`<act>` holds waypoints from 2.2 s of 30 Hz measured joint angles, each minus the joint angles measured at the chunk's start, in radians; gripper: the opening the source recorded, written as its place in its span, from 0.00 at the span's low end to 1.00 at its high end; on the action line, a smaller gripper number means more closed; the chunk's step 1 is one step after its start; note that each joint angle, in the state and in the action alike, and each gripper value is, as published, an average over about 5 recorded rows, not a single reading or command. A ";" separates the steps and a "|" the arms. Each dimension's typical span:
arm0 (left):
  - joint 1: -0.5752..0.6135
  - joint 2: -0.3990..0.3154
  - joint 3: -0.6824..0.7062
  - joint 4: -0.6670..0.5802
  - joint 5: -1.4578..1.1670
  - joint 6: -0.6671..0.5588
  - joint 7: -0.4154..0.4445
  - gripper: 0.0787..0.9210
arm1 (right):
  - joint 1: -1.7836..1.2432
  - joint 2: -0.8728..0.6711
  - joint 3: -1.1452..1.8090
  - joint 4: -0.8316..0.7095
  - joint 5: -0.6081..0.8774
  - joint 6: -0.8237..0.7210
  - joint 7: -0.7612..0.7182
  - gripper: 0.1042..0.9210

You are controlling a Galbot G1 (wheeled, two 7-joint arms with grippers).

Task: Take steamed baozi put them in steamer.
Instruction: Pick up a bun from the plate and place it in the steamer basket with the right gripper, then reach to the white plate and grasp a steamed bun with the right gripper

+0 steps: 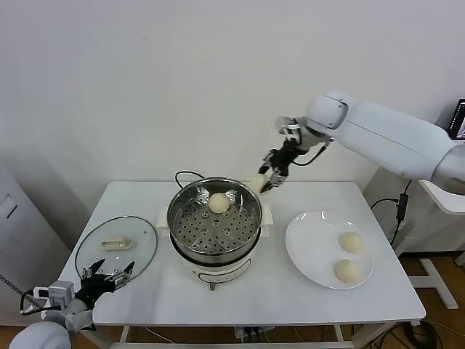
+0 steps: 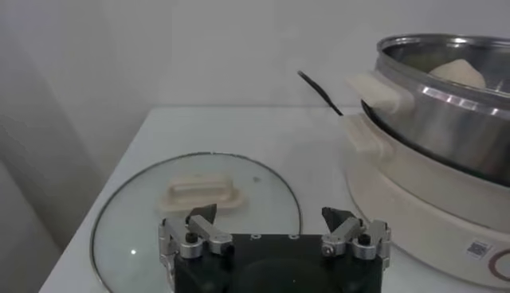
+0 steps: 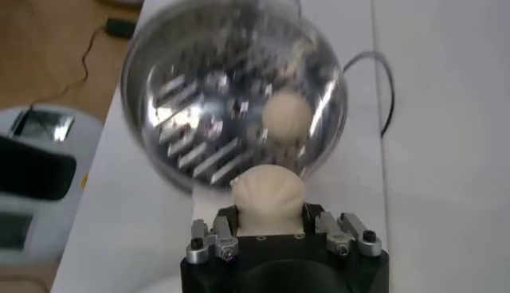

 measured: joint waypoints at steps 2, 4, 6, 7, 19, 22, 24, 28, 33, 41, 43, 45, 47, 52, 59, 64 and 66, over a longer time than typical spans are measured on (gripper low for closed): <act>-0.001 0.000 0.001 0.001 0.000 0.000 0.000 0.88 | -0.007 0.022 0.000 0.001 0.022 -0.009 0.017 0.48; -0.002 0.000 0.002 0.002 0.000 0.000 0.000 0.88 | -0.016 0.045 -0.001 0.000 0.040 -0.019 0.034 0.48; -0.003 0.000 0.003 0.003 0.000 0.000 0.000 0.88 | -0.026 0.066 -0.003 -0.001 0.054 -0.027 0.051 0.48; -0.004 -0.001 0.004 0.003 0.001 0.000 0.000 0.88 | -0.031 0.076 -0.004 -0.002 0.060 -0.032 0.060 0.48; -0.008 0.001 0.008 0.011 0.001 -0.001 0.000 0.88 | -0.103 0.175 -0.011 -0.007 0.081 -0.092 0.166 0.49; -0.007 0.001 0.008 0.013 0.001 -0.002 0.001 0.88 | -0.118 0.192 -0.013 -0.011 0.075 -0.107 0.188 0.48; -0.007 0.001 0.008 0.013 0.000 -0.002 0.001 0.88 | -0.129 0.202 -0.014 -0.015 0.069 -0.116 0.202 0.48; -0.007 0.001 0.008 0.013 0.000 -0.002 0.001 0.88 | -0.151 0.220 -0.014 -0.023 0.056 -0.131 0.227 0.48; -0.008 0.001 0.009 0.013 0.000 -0.002 0.001 0.88 | -0.177 0.240 -0.010 -0.034 0.043 -0.143 0.252 0.48; -0.008 0.002 0.010 0.014 0.000 -0.002 0.001 0.88 | -0.209 0.271 -0.002 -0.058 0.033 -0.151 0.271 0.48; -0.008 0.002 0.010 0.014 0.000 -0.002 0.001 0.88 | -0.215 0.278 -0.001 -0.064 0.030 -0.151 0.274 0.50; -0.008 0.001 0.011 0.014 0.000 -0.002 0.001 0.88 | -0.221 0.284 0.001 -0.068 0.029 -0.151 0.279 0.54; -0.007 0.001 0.011 0.014 0.000 -0.002 0.001 0.88 | -0.223 0.288 0.003 -0.070 0.028 -0.151 0.282 0.61; -0.008 0.001 0.011 0.016 0.000 -0.002 0.001 0.88 | -0.218 0.288 0.003 -0.070 0.028 -0.153 0.280 0.77; -0.007 0.000 0.012 0.013 -0.001 -0.002 0.001 0.88 | -0.170 0.263 -0.010 -0.052 0.029 -0.150 0.243 0.88; -0.004 0.000 0.009 0.009 -0.001 -0.002 0.001 0.88 | -0.098 0.211 -0.034 -0.029 0.005 -0.128 0.171 0.88; -0.004 0.000 0.009 0.008 -0.001 -0.002 0.001 0.88 | -0.062 0.181 -0.049 -0.017 -0.010 -0.115 0.135 0.88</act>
